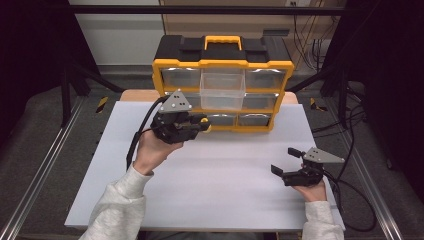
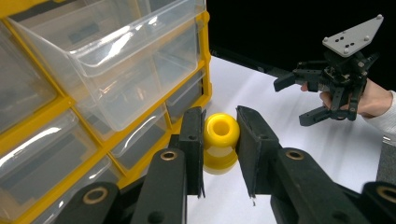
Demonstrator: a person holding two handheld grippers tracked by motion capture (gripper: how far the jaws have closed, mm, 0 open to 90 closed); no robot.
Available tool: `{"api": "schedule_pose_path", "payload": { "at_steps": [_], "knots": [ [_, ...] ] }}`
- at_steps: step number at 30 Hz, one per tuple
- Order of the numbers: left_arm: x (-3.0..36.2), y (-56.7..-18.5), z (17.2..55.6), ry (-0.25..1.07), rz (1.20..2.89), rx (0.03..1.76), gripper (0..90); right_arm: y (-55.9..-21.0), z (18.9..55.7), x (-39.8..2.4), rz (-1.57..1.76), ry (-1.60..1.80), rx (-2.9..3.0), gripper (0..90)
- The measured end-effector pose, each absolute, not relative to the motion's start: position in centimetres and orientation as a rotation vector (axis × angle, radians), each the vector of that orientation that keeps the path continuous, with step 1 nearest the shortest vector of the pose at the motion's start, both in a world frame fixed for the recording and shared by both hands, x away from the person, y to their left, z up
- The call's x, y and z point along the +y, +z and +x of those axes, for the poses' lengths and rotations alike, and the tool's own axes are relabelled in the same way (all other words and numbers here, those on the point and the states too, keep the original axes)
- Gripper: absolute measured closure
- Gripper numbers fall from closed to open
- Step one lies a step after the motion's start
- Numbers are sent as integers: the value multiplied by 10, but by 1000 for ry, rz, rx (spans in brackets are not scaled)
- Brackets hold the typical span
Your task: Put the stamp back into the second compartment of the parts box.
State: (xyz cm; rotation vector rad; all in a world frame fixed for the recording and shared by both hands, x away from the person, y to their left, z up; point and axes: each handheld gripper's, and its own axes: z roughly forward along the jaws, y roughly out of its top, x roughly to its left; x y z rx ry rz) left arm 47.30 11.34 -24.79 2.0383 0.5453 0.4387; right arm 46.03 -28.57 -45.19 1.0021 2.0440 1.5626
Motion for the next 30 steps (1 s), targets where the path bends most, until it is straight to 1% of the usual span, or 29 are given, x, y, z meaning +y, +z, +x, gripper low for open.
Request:
{"api": "schedule_pose_path", "payload": {
  "at_steps": [30],
  "knots": [
    [100,-203,477,505,2021,511,722,-452,460,-286,1003,1563,2046,3]
  ]
}}
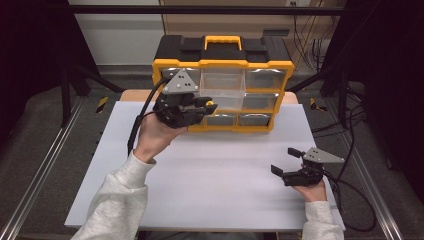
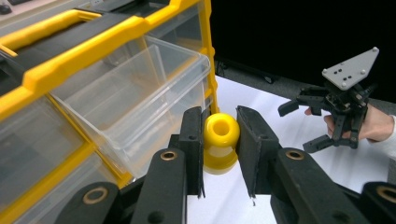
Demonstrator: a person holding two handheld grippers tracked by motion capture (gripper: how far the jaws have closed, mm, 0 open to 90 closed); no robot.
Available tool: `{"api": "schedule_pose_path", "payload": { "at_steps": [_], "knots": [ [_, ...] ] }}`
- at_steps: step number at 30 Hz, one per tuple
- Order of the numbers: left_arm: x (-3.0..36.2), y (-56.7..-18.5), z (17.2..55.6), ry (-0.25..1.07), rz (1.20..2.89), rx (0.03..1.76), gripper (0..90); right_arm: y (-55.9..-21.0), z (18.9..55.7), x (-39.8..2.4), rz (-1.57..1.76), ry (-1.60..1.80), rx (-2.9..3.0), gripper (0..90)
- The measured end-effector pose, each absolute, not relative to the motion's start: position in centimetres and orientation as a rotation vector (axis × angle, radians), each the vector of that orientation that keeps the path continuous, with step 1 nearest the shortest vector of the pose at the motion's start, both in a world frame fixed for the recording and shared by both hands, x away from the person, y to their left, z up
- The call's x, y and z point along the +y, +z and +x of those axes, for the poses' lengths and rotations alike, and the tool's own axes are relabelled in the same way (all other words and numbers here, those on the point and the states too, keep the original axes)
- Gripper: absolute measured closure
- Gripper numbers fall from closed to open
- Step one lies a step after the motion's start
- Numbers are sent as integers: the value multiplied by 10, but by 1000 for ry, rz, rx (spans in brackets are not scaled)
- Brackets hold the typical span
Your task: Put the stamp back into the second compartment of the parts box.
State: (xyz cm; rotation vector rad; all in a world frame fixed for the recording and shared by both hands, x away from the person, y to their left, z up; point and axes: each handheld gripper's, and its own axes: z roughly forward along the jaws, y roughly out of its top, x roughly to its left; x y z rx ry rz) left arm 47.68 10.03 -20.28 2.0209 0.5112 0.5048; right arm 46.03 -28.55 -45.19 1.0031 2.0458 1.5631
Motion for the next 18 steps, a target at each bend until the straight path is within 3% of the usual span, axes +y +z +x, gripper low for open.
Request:
{"api": "schedule_pose_path", "payload": {
  "at_steps": [18],
  "knots": [
    [95,-183,491,531,1991,535,722,-452,460,-286,1003,1565,2045,3]
  ]
}}
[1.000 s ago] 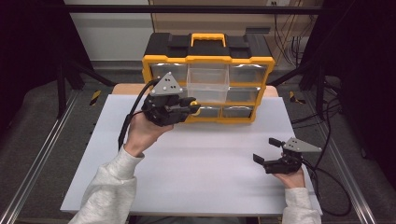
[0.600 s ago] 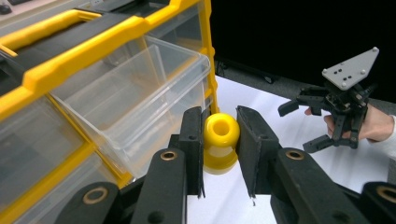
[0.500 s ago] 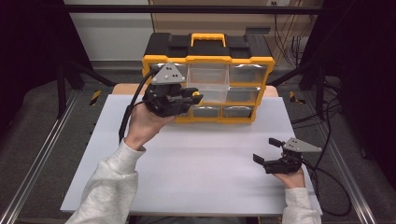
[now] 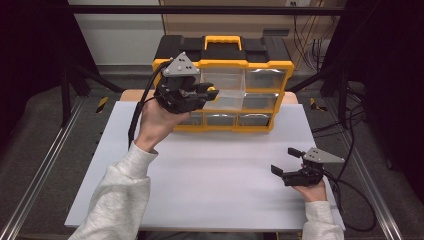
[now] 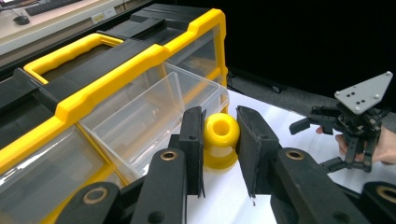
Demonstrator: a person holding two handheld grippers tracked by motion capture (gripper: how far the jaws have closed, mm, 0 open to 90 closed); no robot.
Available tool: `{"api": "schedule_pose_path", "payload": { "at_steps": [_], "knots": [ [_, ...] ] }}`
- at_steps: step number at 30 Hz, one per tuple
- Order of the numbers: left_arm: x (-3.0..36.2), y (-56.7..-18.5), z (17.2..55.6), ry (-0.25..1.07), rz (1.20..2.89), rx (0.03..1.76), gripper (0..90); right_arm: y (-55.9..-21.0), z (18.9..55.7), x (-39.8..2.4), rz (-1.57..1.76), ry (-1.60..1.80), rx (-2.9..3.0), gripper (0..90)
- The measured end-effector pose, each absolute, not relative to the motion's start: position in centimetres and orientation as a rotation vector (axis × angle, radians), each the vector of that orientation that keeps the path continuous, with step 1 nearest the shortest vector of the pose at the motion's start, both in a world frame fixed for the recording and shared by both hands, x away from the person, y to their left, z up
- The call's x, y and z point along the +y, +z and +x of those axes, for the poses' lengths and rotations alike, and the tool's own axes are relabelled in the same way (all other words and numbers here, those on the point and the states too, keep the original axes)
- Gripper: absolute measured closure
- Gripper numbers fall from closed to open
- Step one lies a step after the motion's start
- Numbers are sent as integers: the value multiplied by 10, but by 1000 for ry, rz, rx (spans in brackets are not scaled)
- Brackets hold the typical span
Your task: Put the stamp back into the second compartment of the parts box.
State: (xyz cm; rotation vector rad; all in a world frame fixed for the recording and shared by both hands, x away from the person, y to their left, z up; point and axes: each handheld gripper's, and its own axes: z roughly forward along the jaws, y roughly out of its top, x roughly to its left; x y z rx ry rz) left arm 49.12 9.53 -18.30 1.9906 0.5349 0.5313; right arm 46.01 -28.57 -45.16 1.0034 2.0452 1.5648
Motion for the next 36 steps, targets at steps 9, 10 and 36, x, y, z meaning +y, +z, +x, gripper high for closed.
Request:
{"api": "schedule_pose_path", "payload": {
  "at_steps": [9,10,36],
  "knots": [
    [91,-178,503,532,1985,556,722,-452,460,-286,1002,1562,2047,3],
    [91,-178,504,535,1982,559,722,-452,460,-286,1002,1562,2047,3],
    [88,-176,536,538,1971,628,721,-452,460,-286,1001,1564,2047,3]
  ]
}}
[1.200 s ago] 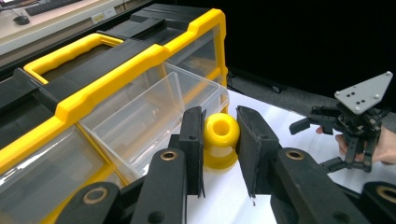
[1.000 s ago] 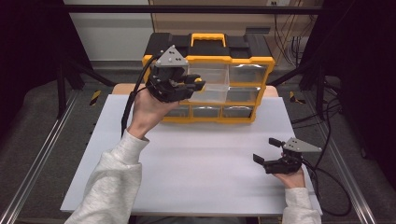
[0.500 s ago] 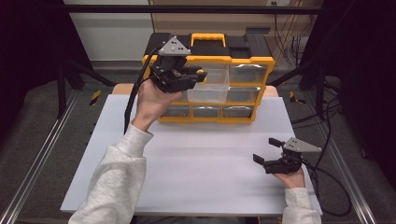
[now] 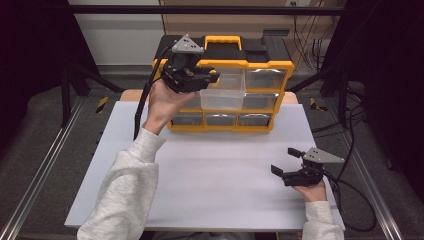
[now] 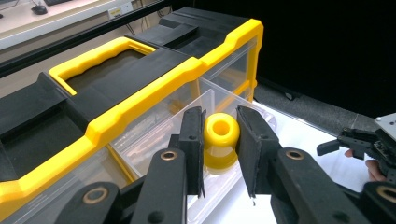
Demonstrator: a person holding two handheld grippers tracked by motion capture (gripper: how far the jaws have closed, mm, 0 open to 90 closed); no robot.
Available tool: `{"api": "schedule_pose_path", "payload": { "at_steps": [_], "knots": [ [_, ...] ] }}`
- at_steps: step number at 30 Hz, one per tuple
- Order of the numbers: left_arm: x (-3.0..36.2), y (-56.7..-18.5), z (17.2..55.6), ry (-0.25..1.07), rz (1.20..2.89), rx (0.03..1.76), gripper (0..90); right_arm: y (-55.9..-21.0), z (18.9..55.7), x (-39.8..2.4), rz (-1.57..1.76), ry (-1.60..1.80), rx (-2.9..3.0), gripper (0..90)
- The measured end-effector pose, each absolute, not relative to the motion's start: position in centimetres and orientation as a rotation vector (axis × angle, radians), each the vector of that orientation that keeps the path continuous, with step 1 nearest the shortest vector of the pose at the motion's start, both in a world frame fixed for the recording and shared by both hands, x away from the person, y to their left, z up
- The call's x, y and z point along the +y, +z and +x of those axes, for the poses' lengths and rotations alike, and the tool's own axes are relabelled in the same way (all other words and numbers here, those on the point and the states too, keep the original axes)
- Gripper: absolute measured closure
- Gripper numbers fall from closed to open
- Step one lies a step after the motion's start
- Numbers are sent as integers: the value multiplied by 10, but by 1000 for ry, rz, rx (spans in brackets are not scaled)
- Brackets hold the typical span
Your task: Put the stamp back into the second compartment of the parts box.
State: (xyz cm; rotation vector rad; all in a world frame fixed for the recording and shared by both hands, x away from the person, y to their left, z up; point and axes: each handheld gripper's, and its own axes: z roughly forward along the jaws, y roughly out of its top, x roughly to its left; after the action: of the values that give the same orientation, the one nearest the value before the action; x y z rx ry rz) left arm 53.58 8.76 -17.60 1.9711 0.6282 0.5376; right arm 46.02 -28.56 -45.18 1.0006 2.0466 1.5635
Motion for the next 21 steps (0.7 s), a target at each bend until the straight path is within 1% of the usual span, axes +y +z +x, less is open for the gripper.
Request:
{"api": "schedule_pose_path", "payload": {
  "at_steps": [21],
  "knots": [
    [87,-186,560,533,1975,677,721,-452,460,-286,1003,1563,2047,3]
  ]
}}
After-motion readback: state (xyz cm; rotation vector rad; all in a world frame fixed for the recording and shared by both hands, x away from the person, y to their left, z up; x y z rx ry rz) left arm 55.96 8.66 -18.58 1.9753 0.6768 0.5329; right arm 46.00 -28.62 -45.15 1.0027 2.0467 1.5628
